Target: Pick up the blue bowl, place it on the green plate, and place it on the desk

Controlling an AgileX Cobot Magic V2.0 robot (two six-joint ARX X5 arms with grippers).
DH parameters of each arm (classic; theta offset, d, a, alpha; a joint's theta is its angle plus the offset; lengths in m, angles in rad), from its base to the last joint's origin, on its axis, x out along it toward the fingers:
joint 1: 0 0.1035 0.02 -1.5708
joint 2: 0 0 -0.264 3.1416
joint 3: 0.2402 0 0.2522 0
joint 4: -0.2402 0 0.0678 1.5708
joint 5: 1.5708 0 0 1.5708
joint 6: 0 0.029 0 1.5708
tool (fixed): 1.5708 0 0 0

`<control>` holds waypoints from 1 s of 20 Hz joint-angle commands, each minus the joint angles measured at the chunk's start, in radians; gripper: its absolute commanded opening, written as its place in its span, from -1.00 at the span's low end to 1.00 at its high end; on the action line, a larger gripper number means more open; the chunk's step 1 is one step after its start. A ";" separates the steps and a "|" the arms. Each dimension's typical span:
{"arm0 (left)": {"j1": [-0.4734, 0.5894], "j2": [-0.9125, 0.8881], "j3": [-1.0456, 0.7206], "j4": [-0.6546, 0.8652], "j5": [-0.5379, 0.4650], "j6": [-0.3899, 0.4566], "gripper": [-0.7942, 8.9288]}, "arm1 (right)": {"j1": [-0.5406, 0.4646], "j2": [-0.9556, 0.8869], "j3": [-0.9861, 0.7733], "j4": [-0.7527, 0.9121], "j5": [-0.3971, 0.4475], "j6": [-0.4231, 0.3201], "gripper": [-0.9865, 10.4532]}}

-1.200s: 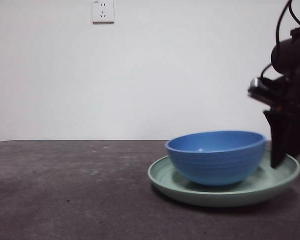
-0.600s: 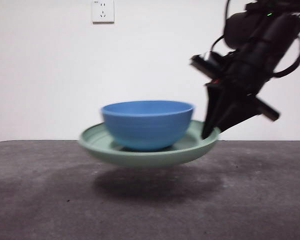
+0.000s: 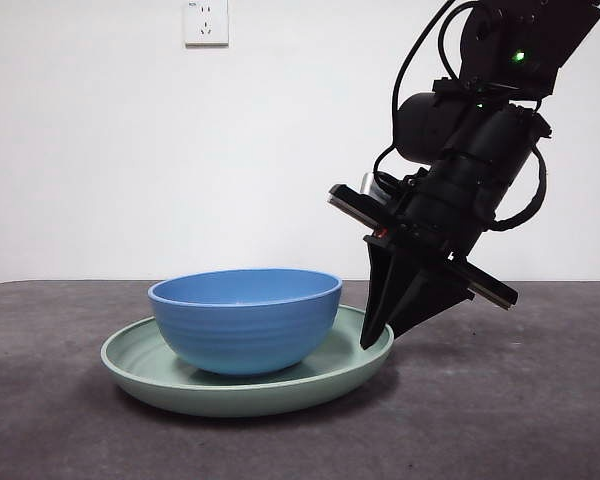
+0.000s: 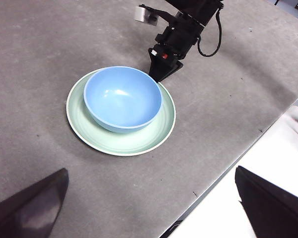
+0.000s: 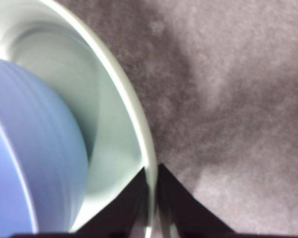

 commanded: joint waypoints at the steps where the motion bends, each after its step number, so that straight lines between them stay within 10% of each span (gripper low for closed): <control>1: -0.008 0.002 0.009 0.011 -0.001 0.011 0.50 | 0.005 0.018 0.018 0.010 0.000 0.009 -0.71; 14: -0.008 0.002 0.009 0.012 -0.001 0.006 0.50 | -0.048 -0.214 0.117 -0.180 0.086 -0.118 -0.11; 20: -0.008 0.002 0.009 0.012 -0.001 -0.001 0.50 | -0.045 -0.560 0.117 -0.463 0.294 -0.241 0.06</control>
